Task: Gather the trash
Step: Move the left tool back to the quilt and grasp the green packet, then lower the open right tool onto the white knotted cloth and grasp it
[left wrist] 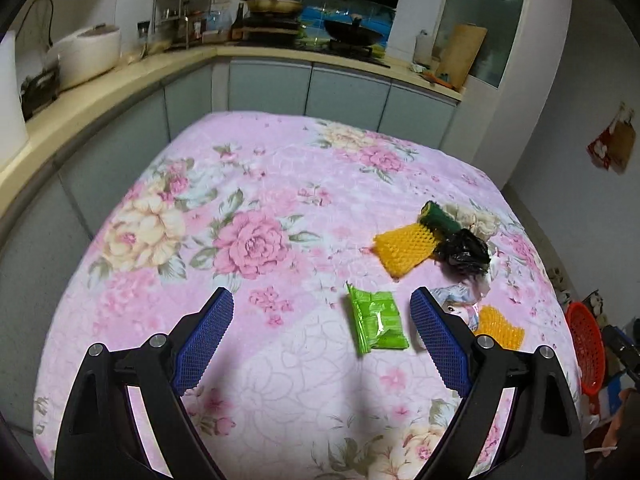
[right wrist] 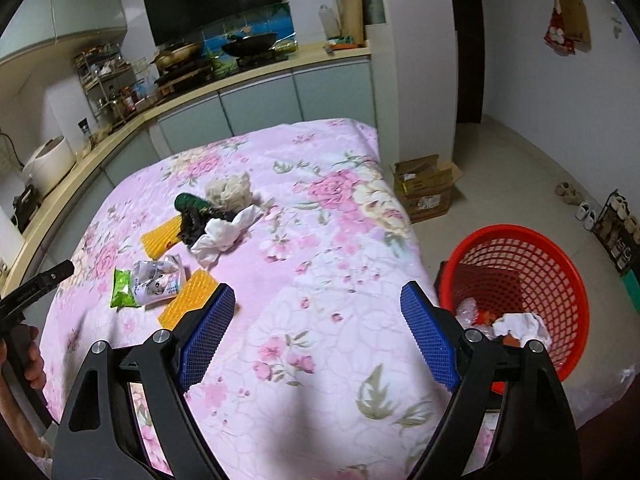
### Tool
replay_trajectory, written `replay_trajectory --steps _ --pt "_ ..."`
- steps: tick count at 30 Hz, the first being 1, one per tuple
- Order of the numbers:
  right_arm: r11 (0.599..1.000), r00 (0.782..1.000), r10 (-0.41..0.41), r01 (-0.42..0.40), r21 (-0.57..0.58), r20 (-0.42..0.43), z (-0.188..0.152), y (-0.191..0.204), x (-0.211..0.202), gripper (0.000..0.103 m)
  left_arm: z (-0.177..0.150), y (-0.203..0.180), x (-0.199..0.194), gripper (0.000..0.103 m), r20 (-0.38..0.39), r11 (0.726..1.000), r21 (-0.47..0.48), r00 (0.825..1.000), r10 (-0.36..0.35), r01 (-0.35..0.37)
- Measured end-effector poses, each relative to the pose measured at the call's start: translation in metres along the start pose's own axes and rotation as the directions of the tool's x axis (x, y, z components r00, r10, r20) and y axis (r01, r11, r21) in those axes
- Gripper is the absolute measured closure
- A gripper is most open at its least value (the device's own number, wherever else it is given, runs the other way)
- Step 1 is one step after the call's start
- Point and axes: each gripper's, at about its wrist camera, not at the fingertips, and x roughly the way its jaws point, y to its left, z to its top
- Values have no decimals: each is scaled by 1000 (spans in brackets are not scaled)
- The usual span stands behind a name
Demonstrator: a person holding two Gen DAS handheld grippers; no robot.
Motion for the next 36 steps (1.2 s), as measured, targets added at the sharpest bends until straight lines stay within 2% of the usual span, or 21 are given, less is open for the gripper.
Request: replay_trajectory --steps 8,11,13,15,19,22,26,36 --pt "999 999 22 -23 -30 -32 1 20 17 21 -11 -25 48 17 -98 997 51 993 -58 63" --pt "1000 999 17 -19 -25 -44 1 19 24 21 -12 -31 65 27 -127 996 69 991 -51 60" --pt "1000 999 15 -16 -21 -51 2 17 28 21 -14 -34 76 41 -157 995 73 986 -56 68" --pt "1000 998 18 -19 -21 -59 3 18 33 21 -17 -36 83 49 -179 994 74 982 -66 81" --pt "999 997 31 -34 -34 -75 7 25 46 21 -20 -41 88 66 -171 992 104 984 -54 72" --pt "998 995 52 -55 -31 -89 12 31 59 21 -20 -41 86 70 -161 991 109 985 -61 79" --pt "995 991 87 -92 -49 -104 22 46 78 21 -20 -39 78 71 -134 991 113 989 -57 72" --pt "977 979 105 -134 -165 -174 33 91 138 22 -16 -32 51 71 -58 991 125 998 -35 42"
